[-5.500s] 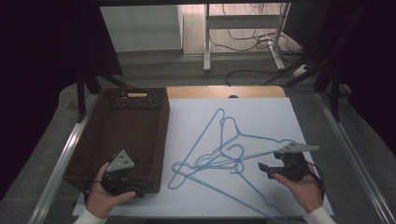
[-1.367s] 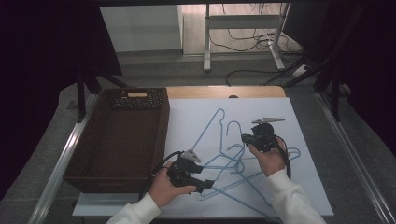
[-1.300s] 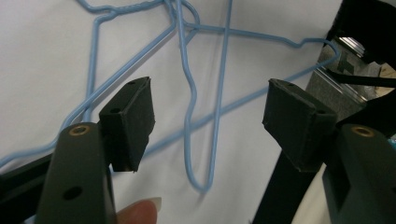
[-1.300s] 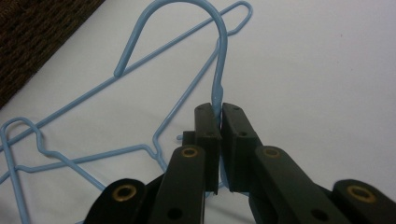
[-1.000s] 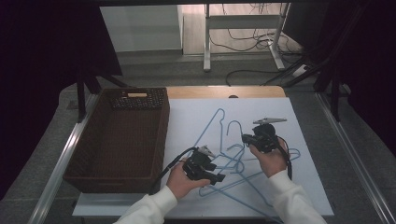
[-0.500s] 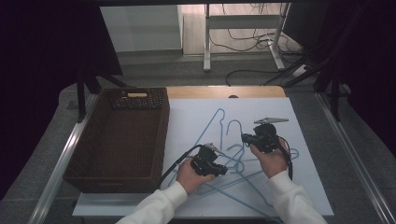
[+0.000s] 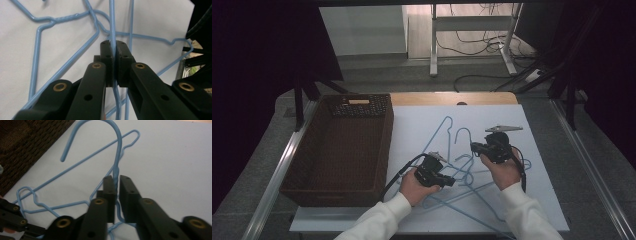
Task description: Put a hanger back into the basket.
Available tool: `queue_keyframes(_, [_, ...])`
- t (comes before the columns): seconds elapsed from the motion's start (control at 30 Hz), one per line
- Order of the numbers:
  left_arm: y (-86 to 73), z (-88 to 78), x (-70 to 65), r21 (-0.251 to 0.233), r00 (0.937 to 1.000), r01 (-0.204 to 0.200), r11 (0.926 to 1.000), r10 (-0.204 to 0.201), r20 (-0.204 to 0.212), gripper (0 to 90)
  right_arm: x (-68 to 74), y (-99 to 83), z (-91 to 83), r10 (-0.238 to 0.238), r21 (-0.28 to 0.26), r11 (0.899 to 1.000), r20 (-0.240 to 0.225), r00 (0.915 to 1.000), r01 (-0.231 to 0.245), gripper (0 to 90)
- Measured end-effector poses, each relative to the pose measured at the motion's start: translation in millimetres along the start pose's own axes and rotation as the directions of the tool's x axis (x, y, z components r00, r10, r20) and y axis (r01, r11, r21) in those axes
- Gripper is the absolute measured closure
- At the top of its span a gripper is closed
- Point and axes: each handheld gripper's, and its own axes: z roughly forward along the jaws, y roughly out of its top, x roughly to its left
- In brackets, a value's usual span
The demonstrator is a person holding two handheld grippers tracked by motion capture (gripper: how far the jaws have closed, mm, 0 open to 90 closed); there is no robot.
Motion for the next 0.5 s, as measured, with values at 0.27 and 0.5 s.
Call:
queue_keyframes(0.27, [2.6, -23.0, -5.7, -0.093, 0.9997, -0.006, 0.9957, 0.008, 0.023, 86.7, -12.8, -2.1, -23.1, 0.016, -0.121, 0.992, -0.045, 0.9989, -0.021, 42.6])
queue_keyframes(0.5, [5.8, -51.5, -15.2, -0.146, 0.999, -0.03, 0.9889, 0.034, 0.028, 86.7, -40.6, -35.3, -59.8, 0.033, -0.201, 0.979, -0.024, 0.9992, -0.037, 33.8])
